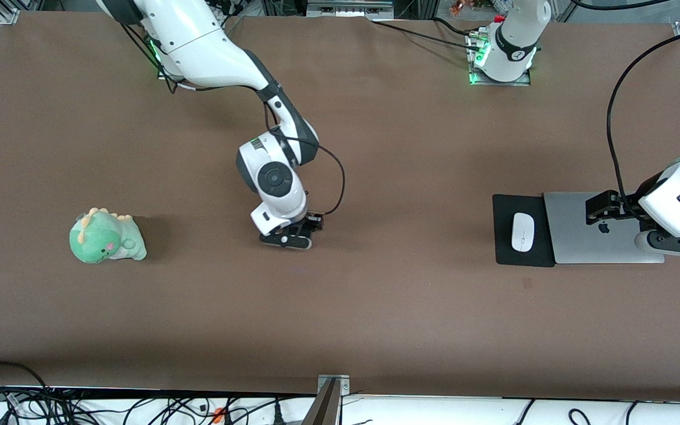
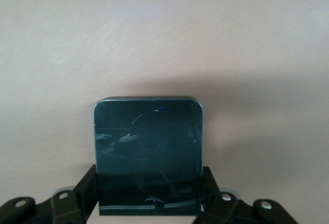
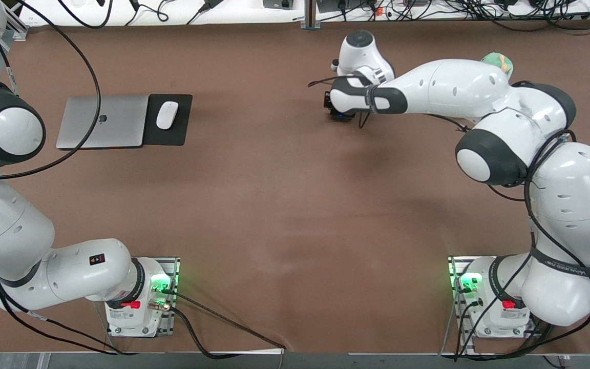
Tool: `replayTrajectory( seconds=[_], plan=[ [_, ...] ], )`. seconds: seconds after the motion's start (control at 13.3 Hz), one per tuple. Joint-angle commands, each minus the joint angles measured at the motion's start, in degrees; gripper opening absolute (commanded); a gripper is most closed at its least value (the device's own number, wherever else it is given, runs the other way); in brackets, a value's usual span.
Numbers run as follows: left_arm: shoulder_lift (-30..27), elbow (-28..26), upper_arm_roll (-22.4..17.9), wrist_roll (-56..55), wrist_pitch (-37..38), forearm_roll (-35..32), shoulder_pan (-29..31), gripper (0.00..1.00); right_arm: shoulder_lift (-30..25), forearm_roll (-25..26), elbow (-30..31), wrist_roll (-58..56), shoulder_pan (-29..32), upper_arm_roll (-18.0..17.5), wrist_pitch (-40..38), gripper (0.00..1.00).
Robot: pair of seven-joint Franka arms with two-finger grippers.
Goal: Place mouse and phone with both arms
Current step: 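Carry the phone with the right gripper toward the green plush toy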
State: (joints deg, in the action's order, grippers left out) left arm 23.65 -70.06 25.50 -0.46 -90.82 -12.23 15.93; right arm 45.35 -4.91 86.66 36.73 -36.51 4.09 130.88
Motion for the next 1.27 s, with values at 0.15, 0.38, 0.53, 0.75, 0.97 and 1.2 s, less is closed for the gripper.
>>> replayTrajectory(
  seconds=[0.15,0.38,0.53,0.75,0.97,1.2],
  plan=[
    [-0.4,1.2,0.1,0.5,1.3,0.7,-0.4,1.00,-7.2,-0.2,0.9,-15.9,9.2,-0.7,-10.8,0.54],
    [-0.5,1.2,0.0,0.5,1.3,0.9,-0.3,1.00,-8.7,-0.3,1.3,-28.2,15.8,-0.7,-14.9,0.54],
    [-0.8,1.2,0.0,0.4,1.4,0.9,-0.3,1.00,-8.8,-0.3,2.4,-36.3,19.8,-0.7,-15.7,0.54],
    [-1.8,0.3,-0.1,-1.1,1.5,1.0,-0.2,1.00,-8.4,-0.3,4.1,-38.9,22.5,-0.7,-13.8,0.54],
    [-5.2,-4.2,1.2,-5.0,3.8,1.6,0.3,1.00,-6.9,-0.4,4.8,-38.5,23.7,-0.7,-10.2,0.54],
    [-10.4,-11.4,1.2,-7.4,1.2,4.1,1.1,1.00,-5.2,-0.3,5.8,-38.2,24.9,-0.7,-6.7,0.55]
  ],
)
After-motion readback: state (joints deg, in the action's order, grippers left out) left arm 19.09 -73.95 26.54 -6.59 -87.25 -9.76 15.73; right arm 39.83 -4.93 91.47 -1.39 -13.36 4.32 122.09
